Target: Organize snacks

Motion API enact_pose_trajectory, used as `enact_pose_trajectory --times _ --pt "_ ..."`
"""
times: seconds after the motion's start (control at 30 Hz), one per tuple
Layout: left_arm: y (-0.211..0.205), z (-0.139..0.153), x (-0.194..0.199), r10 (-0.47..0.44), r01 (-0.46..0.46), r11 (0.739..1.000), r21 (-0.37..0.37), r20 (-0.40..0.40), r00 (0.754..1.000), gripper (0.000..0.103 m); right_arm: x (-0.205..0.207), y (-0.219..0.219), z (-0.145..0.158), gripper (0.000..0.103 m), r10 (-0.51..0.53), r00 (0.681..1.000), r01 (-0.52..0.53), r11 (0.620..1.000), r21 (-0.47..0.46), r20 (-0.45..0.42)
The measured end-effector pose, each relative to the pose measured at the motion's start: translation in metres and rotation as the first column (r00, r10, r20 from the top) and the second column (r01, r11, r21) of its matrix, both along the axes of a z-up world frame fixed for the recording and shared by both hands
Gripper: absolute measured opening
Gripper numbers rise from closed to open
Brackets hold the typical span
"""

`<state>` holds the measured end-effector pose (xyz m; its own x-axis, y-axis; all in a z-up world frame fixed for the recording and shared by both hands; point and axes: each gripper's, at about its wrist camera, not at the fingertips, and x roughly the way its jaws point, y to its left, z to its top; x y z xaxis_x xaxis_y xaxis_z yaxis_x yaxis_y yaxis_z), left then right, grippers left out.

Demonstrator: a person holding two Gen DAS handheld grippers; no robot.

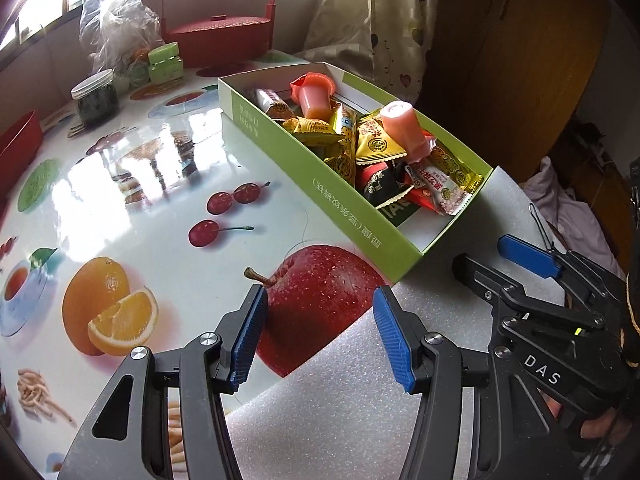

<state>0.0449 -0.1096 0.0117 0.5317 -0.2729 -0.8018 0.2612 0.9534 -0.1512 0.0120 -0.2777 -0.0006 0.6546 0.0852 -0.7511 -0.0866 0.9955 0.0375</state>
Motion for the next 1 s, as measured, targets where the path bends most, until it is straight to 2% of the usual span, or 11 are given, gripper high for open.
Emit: enact_pose_trajectory --times 0.17,0.33,0.57,1.0 --pt "-0.0018 -0.0011 -0.0005 0.008 -0.008 1.000 0.014 0.009 1.000 0.056 -0.0012 0.0003 -0.0009 0.057 -0.004 1.000 0.004 1.000 -0.004 0.008" --pt "0.0019 -0.0009 0.0006 0.020 -0.020 1.000 -0.013 0.004 1.000 0.056 -0.0019 0.0001 -0.0008 0.057 -0.007 1.000 0.007 1.000 -0.001 0.009" --pt "-0.0010 -0.0019 -0.0004 0.017 -0.018 1.000 0.026 0.018 1.000 0.056 -0.0016 0.0000 0.0002 0.058 -0.012 1.000 0.012 1.000 -0.003 0.016" --pt "-0.0012 -0.0019 -0.0014 0.023 -0.024 1.000 0.013 0.021 1.000 0.056 -0.0014 -0.0010 0.0003 0.058 -0.014 1.000 0.014 1.000 -0.003 0.018"
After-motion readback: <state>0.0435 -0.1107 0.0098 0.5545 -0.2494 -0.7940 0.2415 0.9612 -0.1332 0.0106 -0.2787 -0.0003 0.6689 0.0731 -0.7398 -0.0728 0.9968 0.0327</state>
